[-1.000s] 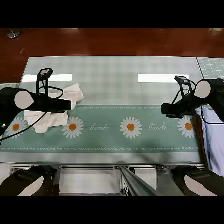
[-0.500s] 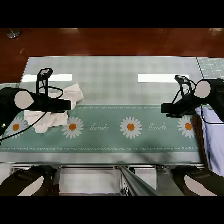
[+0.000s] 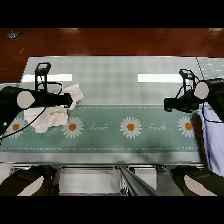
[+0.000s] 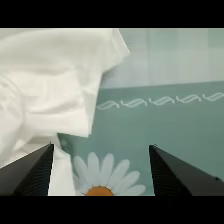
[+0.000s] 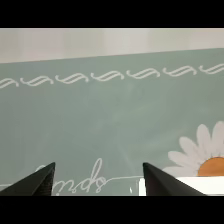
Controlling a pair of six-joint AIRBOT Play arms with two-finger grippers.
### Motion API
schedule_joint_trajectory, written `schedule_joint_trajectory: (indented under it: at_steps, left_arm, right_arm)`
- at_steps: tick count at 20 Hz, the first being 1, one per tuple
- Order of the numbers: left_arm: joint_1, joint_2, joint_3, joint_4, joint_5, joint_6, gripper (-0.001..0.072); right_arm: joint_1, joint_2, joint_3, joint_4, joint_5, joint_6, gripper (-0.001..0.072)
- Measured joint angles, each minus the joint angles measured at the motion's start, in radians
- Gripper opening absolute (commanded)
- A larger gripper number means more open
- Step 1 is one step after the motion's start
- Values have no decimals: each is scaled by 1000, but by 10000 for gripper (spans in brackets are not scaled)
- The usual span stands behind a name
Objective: Fold the shirts.
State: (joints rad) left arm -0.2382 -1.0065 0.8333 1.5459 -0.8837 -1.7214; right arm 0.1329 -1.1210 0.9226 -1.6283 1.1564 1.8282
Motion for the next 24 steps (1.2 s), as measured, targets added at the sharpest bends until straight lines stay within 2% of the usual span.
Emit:
schedule_joint_trajectory:
  at_steps: [5, 12, 13, 14, 15, 19, 24]
  left_arm:
    - [131, -15, 11, 251, 15, -53, 702]
    - [271, -180, -60, 263, -50, -98, 698]
    - [277, -209, -63, 253, -58, -107, 655]
    - [281, -235, -64, 244, -59, -113, 214]
    - [284, -256, -62, 221, -64, -119, 30]
    - [289, -241, -17, 114, -120, -34, 30]
    - [288, -23, 152, -75, -102, 51, 29]
  right_arm:
    - [0, 0, 0, -67, -21, 23, 632]
    - [0, 0, 0, -25, -34, 29, 630]
    - [0, 0, 0, -19, -34, 29, 630]
    - [0, 0, 0, -15, -35, 29, 630]
    - [0, 0, 0, -12, -34, 29, 630]
    - [0, 1, 0, 10, -22, 29, 630]
    - [0, 19, 0, 21, -3, 30, 630]
